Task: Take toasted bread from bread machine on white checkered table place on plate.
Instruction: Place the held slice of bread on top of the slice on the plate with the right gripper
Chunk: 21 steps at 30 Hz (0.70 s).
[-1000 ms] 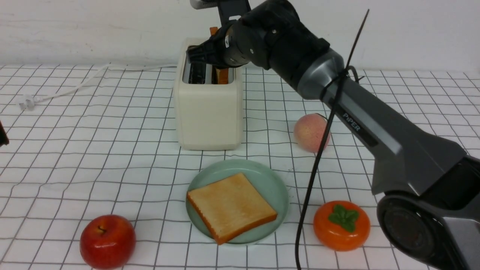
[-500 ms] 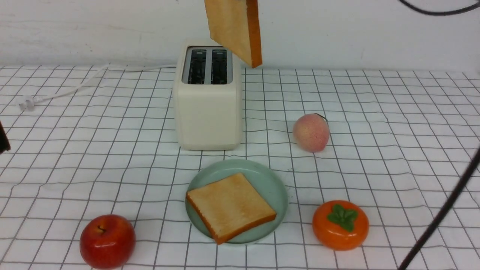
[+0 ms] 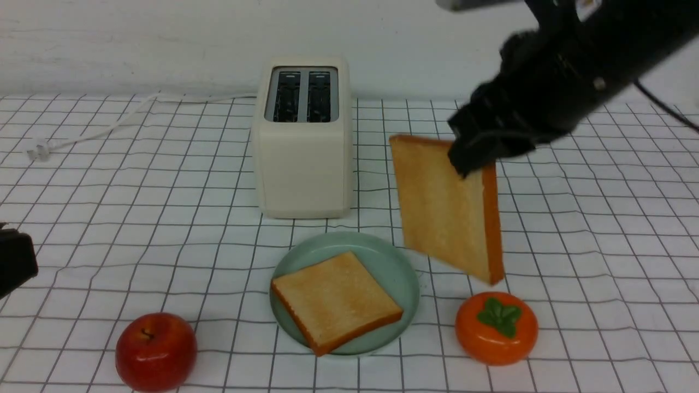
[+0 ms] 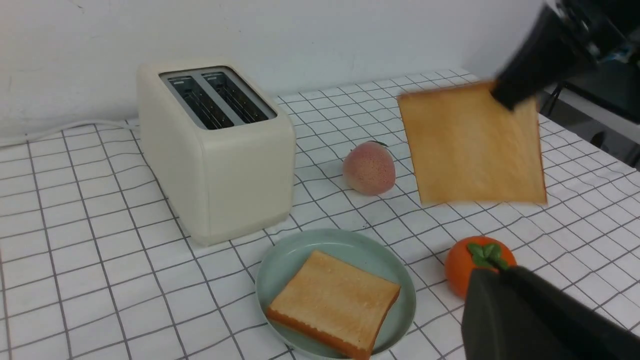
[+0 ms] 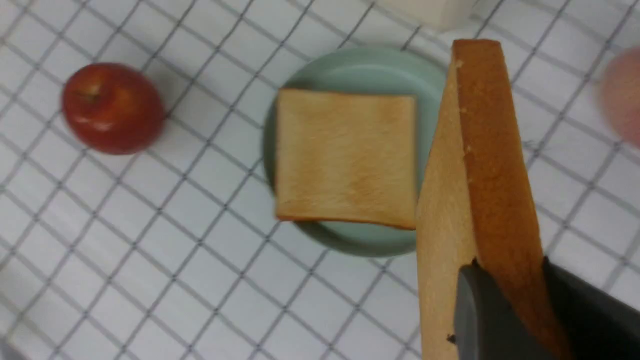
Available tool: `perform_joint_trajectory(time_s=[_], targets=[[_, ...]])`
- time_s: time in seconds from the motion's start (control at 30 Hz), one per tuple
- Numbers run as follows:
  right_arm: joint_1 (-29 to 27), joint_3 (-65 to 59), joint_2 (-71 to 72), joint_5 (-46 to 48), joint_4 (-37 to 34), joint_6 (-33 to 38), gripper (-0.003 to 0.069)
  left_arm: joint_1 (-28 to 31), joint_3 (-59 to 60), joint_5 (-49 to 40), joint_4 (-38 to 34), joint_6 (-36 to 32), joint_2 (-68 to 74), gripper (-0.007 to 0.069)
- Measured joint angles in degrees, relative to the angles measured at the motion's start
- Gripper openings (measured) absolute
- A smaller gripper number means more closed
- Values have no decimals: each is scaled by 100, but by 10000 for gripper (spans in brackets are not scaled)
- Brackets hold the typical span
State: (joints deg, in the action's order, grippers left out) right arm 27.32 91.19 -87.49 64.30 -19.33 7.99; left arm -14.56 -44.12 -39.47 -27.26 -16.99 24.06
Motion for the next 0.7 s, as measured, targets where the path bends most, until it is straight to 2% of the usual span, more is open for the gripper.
perform_joint_trajectory(time_s=[0.03, 0.2, 0.27, 0.33, 0.43, 0.7], targets=[[-138, -747, 236, -629, -931, 534, 115, 0, 0, 0, 0, 0, 0, -13], [-495, -1773, -7, -1413, -3650, 2240, 115, 0, 0, -2, 0, 0, 0, -13], [-530, -1823, -140, -1433, -3997, 2486, 114, 0, 0, -20, 0, 0, 0, -13], [-561, -1873, -668, -1474, -4821, 2998, 115, 0, 0, -72, 0, 0, 0, -13], [-561, -1880, -1105, -1532, -5155, 3156, 115, 0, 0, -123, 0, 0, 0, -13], [-561, -1897, -1768, -2182, -5387, 3181, 112, 0, 0, -211, 0, 0, 0, -13]])
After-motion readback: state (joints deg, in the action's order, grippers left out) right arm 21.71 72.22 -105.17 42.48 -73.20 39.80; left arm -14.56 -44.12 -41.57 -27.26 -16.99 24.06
